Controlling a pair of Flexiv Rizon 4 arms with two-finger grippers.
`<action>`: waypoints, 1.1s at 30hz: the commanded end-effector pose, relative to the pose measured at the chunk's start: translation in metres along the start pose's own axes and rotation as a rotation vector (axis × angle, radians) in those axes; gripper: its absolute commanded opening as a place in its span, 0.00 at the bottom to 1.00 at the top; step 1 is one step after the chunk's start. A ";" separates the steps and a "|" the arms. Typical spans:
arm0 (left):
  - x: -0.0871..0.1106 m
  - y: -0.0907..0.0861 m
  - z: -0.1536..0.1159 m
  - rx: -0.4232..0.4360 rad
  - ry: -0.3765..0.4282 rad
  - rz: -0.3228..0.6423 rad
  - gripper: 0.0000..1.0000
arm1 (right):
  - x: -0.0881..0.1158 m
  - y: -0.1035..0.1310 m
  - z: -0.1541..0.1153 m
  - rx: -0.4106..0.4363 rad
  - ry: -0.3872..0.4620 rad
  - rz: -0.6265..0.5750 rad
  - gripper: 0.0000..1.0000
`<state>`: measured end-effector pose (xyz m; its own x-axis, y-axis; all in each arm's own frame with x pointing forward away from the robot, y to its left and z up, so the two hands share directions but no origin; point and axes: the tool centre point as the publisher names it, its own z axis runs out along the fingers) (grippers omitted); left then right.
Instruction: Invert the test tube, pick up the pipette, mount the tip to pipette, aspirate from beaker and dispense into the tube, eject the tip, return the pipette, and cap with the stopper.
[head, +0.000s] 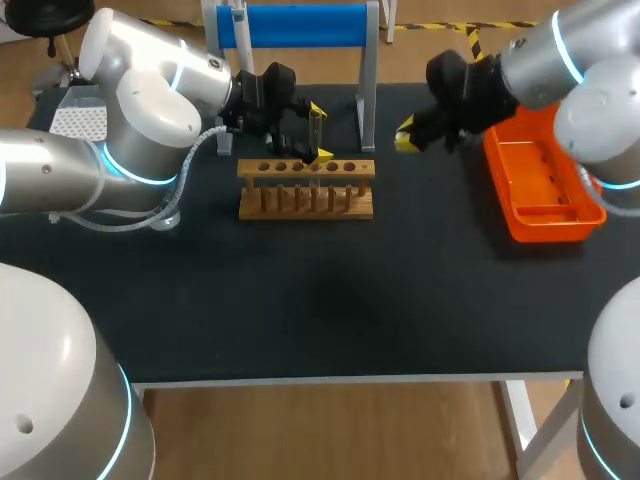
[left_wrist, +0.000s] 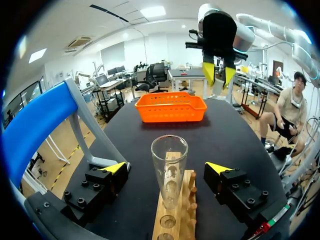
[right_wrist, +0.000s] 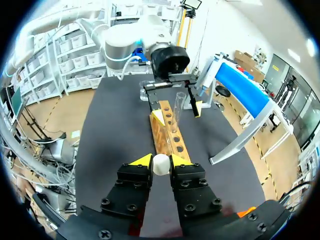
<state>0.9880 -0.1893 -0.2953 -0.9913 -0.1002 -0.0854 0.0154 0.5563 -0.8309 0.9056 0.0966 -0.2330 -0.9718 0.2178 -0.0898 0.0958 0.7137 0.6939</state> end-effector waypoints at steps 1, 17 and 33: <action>-0.001 0.000 0.000 -0.003 0.004 -0.001 1.00 | 0.001 0.002 -0.025 0.018 0.029 0.001 0.00; -0.001 0.000 0.000 -0.003 0.004 -0.001 1.00 | 0.001 0.002 -0.025 0.018 0.029 0.001 0.00; -0.001 0.000 0.000 -0.003 0.004 -0.001 1.00 | -0.027 0.033 0.005 0.025 0.092 -0.064 0.00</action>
<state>0.9880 -0.1894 -0.2953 -0.9913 -0.1002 -0.0855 0.0155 0.5562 -0.8309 0.9163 0.1035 -0.2103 -0.9869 0.1326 -0.0921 0.0342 0.7291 0.6836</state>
